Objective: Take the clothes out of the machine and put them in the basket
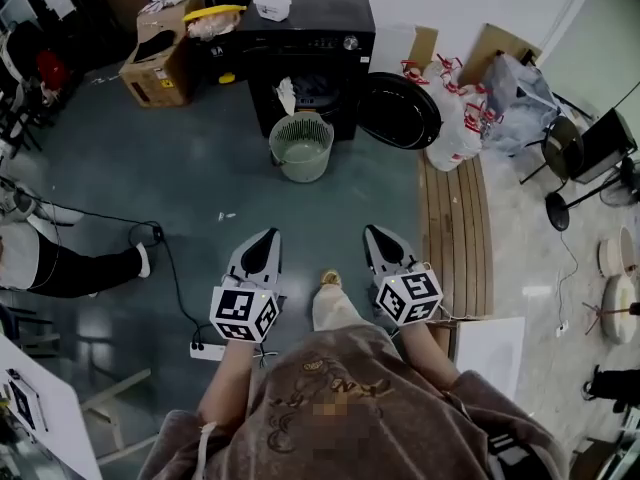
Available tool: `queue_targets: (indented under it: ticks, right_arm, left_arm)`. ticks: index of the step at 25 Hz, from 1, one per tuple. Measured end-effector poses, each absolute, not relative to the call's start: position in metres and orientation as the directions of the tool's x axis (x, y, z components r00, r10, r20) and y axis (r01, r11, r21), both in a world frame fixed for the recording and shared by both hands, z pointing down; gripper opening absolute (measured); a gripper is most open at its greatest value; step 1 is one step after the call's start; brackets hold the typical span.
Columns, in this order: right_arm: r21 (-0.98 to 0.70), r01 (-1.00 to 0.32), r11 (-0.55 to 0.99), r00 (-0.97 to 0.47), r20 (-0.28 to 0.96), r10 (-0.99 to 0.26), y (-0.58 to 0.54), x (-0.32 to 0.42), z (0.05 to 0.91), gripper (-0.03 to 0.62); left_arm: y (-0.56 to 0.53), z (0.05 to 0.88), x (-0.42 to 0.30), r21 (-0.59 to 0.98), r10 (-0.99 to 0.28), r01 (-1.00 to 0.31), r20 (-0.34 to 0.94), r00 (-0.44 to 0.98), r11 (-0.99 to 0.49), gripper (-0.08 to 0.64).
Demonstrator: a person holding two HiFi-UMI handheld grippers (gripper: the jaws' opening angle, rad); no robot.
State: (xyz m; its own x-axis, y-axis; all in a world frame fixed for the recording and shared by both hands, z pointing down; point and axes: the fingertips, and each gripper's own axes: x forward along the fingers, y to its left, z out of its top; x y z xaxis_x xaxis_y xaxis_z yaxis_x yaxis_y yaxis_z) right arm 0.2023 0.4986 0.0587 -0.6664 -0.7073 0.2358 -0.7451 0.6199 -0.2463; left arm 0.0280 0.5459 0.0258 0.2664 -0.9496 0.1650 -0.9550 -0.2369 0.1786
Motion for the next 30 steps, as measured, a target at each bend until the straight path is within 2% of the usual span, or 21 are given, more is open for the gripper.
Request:
queue_targets:
  ticks: [13,30]
  right_arm:
    - [-0.260,-0.701,0.664,-0.713,0.230,-0.662,0.317,0.195,0.047,-0.005]
    - [-0.268,-0.679,0.684,-0.734,0.260,-0.627,0.208,0.158,0.070,-0.005]
  left_arm:
    - [0.375,0.008,0.016,0.171,-0.967,-0.971,0.164,0.194,-0.166,0.005]
    - [0.242,0.022,-0.014,0.186,-0.965,-0.965,0.154,0.212,-0.182,0.005]
